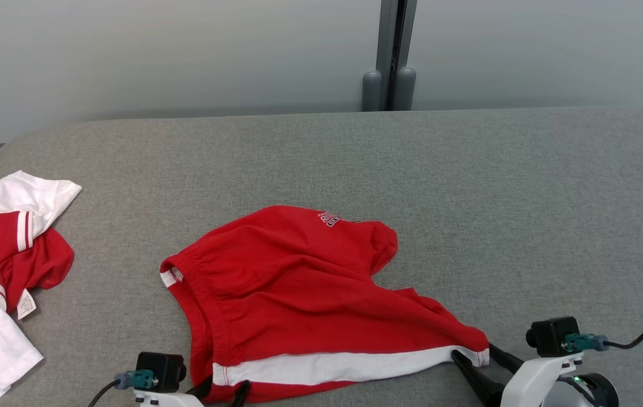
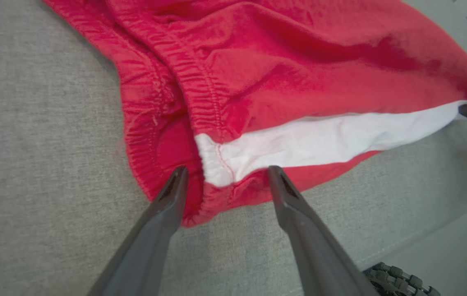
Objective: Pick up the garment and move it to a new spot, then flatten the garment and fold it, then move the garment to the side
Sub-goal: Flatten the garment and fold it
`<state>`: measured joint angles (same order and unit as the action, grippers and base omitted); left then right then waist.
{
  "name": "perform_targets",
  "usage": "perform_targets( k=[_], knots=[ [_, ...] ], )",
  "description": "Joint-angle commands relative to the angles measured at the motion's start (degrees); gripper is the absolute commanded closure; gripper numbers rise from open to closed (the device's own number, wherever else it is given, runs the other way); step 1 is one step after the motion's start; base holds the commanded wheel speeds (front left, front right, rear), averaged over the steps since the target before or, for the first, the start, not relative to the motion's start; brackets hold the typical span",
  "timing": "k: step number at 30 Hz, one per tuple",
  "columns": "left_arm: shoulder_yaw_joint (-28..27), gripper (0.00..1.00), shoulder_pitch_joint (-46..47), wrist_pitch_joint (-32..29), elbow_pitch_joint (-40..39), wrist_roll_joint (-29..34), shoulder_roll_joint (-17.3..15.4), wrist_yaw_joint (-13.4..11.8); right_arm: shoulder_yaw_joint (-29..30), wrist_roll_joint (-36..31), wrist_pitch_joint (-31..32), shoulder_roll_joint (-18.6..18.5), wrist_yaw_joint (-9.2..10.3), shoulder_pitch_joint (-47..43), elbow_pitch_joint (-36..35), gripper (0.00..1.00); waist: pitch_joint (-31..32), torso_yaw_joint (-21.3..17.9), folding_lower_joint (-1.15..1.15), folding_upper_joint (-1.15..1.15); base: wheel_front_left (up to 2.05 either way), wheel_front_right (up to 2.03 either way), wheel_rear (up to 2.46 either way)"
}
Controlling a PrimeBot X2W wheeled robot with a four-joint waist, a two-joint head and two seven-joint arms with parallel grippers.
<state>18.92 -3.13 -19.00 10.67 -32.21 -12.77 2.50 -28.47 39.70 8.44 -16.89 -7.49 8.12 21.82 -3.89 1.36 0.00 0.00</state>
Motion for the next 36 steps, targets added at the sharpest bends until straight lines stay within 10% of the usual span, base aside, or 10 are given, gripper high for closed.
perform_targets(
  k=[1,4,5,8,9,36],
  knots=[
    [0.17,0.00,1.34,0.22,0.60,0.33,-0.06,0.24,-0.43,0.38,-0.36,-0.09,-0.01,0.78,0.46,0.00,-0.21,0.07,0.00,0.00,0.00,0.00,0.00],
    [0.63,0.00,2.18,0.82,1.65,0.22,0.13,0.74,-1.50,0.90,-0.62,0.04,-0.01,1.42,0.82,0.09,-0.34,0.02,0.00,0.00,0.00,0.00,0.00],
    [0.71,0.00,2.36,0.87,1.92,0.13,0.16,0.88,-1.84,1.17,-0.74,0.03,-0.01,1.68,0.92,0.43,-0.33,0.01,0.00,0.00,0.00,0.00,0.00],
    [0.89,0.75,2.83,1.37,2.38,0.25,0.08,1.06,-2.80,1.86,-1.19,-0.03,-0.01,2.01,1.40,1.00,-0.16,-0.04,0.00,0.00,0.00,0.00,0.00],
    [0.98,1.00,2.84,1.50,2.49,0.26,0.05,1.15,-3.11,1.96,-1.49,-0.07,-0.01,2.07,1.57,1.00,-0.07,-0.05,0.00,0.00,0.00,0.00,0.00],
    [-3.68,1.00,7.67,-1.54,-18.19,-3.90,-7.28,2.81,-4.80,15.27,-5.09,-7.51,-0.01,7.56,-11.43,1.00,0.11,-1.32,0.00,0.00,0.00,0.00,0.00]
  ],
)
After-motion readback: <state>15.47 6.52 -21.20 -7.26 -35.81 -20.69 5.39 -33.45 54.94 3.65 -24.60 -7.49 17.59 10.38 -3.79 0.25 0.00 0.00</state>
